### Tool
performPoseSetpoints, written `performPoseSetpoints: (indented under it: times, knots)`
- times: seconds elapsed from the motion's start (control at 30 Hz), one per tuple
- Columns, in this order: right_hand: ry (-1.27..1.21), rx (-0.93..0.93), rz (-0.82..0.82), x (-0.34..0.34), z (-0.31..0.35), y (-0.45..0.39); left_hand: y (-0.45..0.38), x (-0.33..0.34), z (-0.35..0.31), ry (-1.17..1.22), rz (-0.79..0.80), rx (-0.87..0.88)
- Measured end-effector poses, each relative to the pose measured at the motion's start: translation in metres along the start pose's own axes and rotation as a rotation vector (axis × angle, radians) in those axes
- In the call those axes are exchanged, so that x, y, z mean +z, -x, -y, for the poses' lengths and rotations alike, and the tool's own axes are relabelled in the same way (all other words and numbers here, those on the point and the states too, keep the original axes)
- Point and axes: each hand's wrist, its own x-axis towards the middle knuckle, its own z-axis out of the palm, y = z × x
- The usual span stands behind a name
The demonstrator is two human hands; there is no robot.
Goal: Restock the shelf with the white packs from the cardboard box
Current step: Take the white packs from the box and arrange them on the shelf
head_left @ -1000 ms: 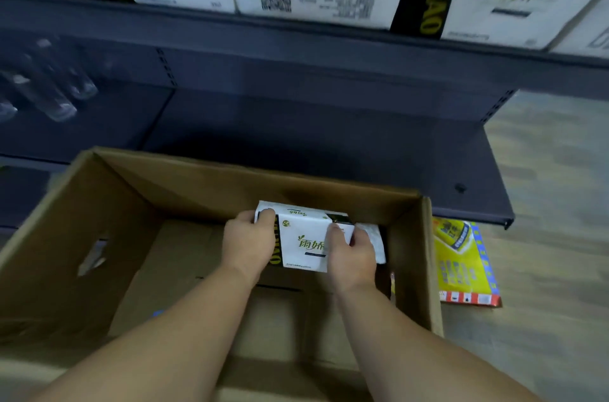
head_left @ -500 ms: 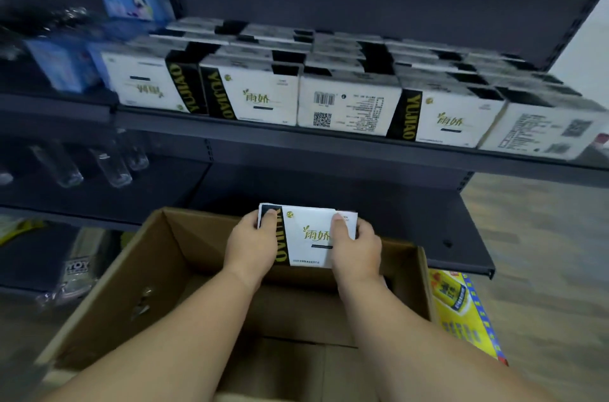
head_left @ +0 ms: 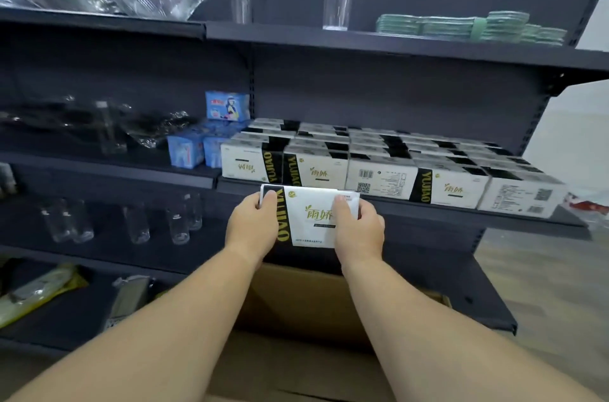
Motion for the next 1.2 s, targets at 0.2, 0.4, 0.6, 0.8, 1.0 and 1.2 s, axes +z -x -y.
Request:
performPoseSetpoints:
  times: [0.2,0.4,0.6,0.8,1.0,1.2]
  knots:
    - [-0.048,-0.076,0.009,0.006,0.043,0.003,0.0,-0.023,-0.036,0.045,-0.039,0.06]
    - [-0.081,-0.135,0.018,0.009,0.08,-0.016,-0.021,-0.021,-0.065,0.116,-0.066,0.11]
    - [-0.073,-0.16,-0.004,0.016,0.085,-0.065,-0.058,0.007,-0.079,0.126,-0.085,0.144]
    - [-0.051,-0.169,-0.011,0.021,0.082,-0.116,-0.096,0.041,-0.082,0.17,-0.074,0.131]
    - [-0.042,-0.169,0.008,0.026,0.082,-0.149,-0.12,0.06,-0.086,0.168,-0.08,0.11]
    - [-0.043,-0.165,0.012,0.043,0.081,-0.168,-0.143,0.064,-0.087,0.178,-0.081,0.094]
